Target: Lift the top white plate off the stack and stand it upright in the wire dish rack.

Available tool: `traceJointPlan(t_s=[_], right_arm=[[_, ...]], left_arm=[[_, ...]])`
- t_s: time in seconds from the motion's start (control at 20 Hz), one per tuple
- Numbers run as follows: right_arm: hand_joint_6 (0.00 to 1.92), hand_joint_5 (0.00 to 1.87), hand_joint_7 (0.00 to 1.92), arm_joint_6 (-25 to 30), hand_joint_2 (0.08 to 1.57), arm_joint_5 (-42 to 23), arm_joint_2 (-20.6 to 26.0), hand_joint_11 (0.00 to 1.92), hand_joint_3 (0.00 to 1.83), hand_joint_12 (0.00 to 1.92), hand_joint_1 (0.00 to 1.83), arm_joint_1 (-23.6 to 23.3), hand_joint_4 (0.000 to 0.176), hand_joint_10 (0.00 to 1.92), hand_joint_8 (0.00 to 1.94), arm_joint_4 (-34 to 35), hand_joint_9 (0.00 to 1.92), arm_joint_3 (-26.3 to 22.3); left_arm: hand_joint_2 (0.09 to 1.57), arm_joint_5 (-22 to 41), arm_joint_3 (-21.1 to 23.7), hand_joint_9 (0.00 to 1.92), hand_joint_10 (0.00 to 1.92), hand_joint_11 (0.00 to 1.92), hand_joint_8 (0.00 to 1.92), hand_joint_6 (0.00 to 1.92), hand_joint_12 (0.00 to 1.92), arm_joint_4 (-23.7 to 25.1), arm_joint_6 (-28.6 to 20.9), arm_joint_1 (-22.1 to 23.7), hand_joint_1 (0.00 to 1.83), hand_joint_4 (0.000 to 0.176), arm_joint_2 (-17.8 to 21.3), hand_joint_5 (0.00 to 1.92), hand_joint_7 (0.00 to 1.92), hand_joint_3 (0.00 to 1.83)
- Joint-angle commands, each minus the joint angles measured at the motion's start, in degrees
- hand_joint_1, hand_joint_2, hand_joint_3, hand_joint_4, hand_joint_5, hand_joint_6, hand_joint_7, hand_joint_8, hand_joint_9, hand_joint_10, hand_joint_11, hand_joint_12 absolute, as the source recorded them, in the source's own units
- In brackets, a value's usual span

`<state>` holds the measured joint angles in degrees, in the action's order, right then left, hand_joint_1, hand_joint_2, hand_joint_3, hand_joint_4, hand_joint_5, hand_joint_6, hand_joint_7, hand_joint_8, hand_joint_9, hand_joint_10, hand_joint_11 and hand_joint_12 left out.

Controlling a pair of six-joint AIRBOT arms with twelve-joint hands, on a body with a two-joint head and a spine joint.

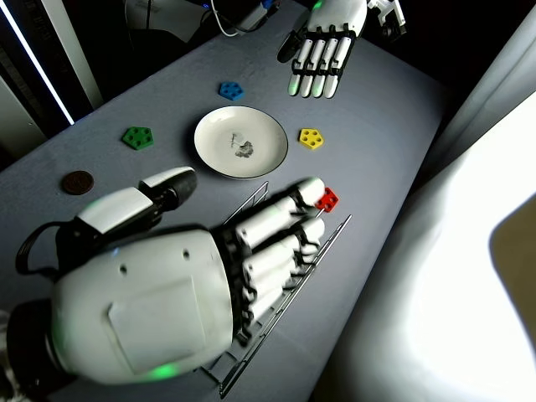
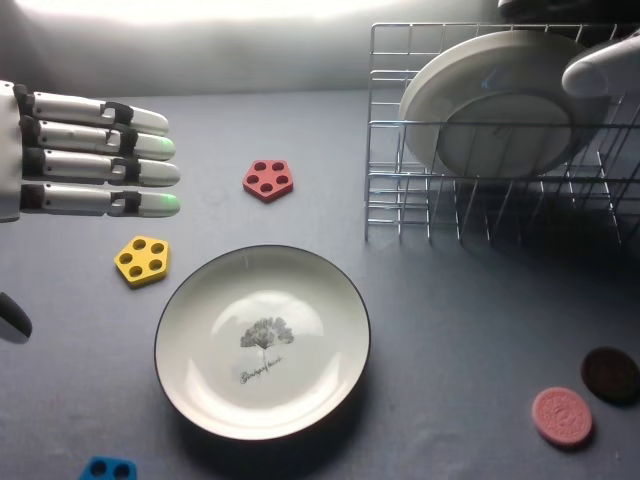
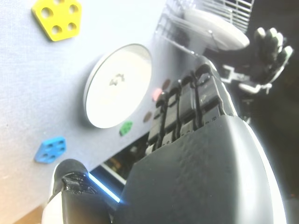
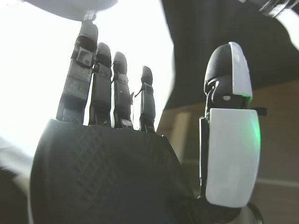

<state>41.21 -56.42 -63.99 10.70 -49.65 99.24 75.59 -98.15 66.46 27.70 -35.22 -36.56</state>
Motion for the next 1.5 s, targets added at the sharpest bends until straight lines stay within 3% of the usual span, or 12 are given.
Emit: traceJointPlan(t_s=[0.0,0.25,0.3,0.45,0.7,0.8,0.95,1.1,1.2,1.3,1.4,1.45], right_arm=[[0.0,0.32,0.26,-0.67,1.0,-4.57,1.16,0.47,0.01,0.01,0.92,-1.61,0.147,0.0,0.0,4.83,0.3,-0.04],[0.01,0.32,0.28,-9.45,0.99,-4.71,2.2,0.48,0.0,0.01,0.92,-5.03,0.146,0.01,0.01,3.01,0.33,-2.56],[0.01,0.33,0.27,-12.19,0.99,-4.52,2.48,0.45,0.0,0.0,0.96,-5.26,0.127,0.01,0.0,2.71,0.32,-3.34],[0.0,0.3,0.25,-20.89,0.99,-3.63,2.97,0.45,0.0,0.0,0.92,-5.42,0.149,0.0,0.0,1.62,0.3,-5.7],[0.0,0.28,0.3,-37.01,0.99,-2.31,3.45,0.49,0.0,0.02,0.92,-5.4,0.147,0.02,0.01,-0.08,0.36,-11.29],[0.01,0.3,0.28,-43.81,0.98,-2.3,3.97,0.51,0.0,0.03,0.92,-5.86,0.134,0.01,0.0,-1.43,0.35,-14.03],[0.01,0.32,0.28,-52.06,0.97,-2.33,4.32,0.52,0.0,0.03,0.95,-6.33,0.144,0.01,0.0,-4.81,0.35,-17.42],[0.01,0.32,0.28,-53.99,0.97,-3.46,4.37,0.53,0.0,0.04,0.96,-6.33,0.125,0.01,0.0,-7.39,0.36,-18.65],[0.01,0.32,0.28,-54.46,0.97,-3.74,4.38,0.53,0.0,0.04,0.96,-6.33,0.125,0.01,0.0,-9.7,0.36,-19.01],[0.01,0.33,0.31,-54.69,0.98,-4.19,4.4,0.53,0.0,0.04,0.91,-6.33,0.137,0.01,0.01,-13.05,0.38,-19.25],[0.0,0.32,0.33,-54.69,0.99,-4.2,4.46,0.54,0.0,0.04,0.91,-6.33,0.135,0.0,0.0,-15.17,0.39,-18.94],[0.0,0.31,0.31,-54.69,1.01,-4.2,4.46,0.52,0.01,0.03,0.86,-6.33,0.137,0.0,0.0,-16.73,0.4,-18.76]], left_arm=[[0.92,3.71,0.1,0.03,0.01,0.02,0.01,0.01,0.17,-5.44,0.42,1.22,0.07,0.0,0.64,0.05,0.05,0.0],[0.9,3.63,0.18,0.06,0.01,0.04,0.01,0.01,0.19,-5.58,0.42,1.22,0.1,0.0,0.75,0.09,0.08,0.0],[0.91,3.89,0.18,0.06,0.01,0.03,0.01,0.01,0.19,-5.58,0.42,1.22,0.11,0.0,0.75,0.09,0.09,0.0],[0.91,3.77,0.14,0.06,0.0,0.05,0.0,0.0,0.2,-5.57,0.42,1.21,0.09,0.0,0.8,0.09,0.08,0.0],[0.91,3.3,0.06,0.07,0.01,0.05,0.01,0.01,0.21,-5.58,0.45,1.21,0.12,0.0,0.92,0.1,0.09,0.0],[0.9,3.58,0.09,0.08,0.01,0.05,0.01,0.01,0.21,-5.58,0.46,1.21,0.1,0.0,0.95,0.11,0.1,0.0],[0.91,3.53,0.06,0.09,0.01,0.02,0.0,0.0,0.21,-5.93,0.46,1.21,0.14,0.0,1.03,0.1,0.1,0.0],[0.92,3.69,0.09,0.06,0.0,0.0,0.0,0.0,0.2,-6.47,0.44,1.21,0.11,0.0,1.07,0.07,0.08,0.0],[0.92,3.72,0.08,0.06,0.0,0.0,0.0,0.0,0.2,-6.69,0.43,1.21,0.11,0.0,1.12,0.07,0.08,0.0],[0.92,3.83,0.09,0.11,0.0,0.03,0.0,0.0,0.24,-6.72,0.43,1.21,0.11,0.0,1.26,0.13,0.13,0.0],[0.91,3.74,0.08,0.14,0.0,0.0,0.0,0.0,0.38,-6.71,0.44,1.2,0.13,0.0,1.3,0.16,0.16,0.0],[0.92,3.75,0.09,0.09,0.0,0.0,0.0,0.0,0.28,-6.71,0.44,1.2,0.12,0.0,1.31,0.14,0.12,0.0]])
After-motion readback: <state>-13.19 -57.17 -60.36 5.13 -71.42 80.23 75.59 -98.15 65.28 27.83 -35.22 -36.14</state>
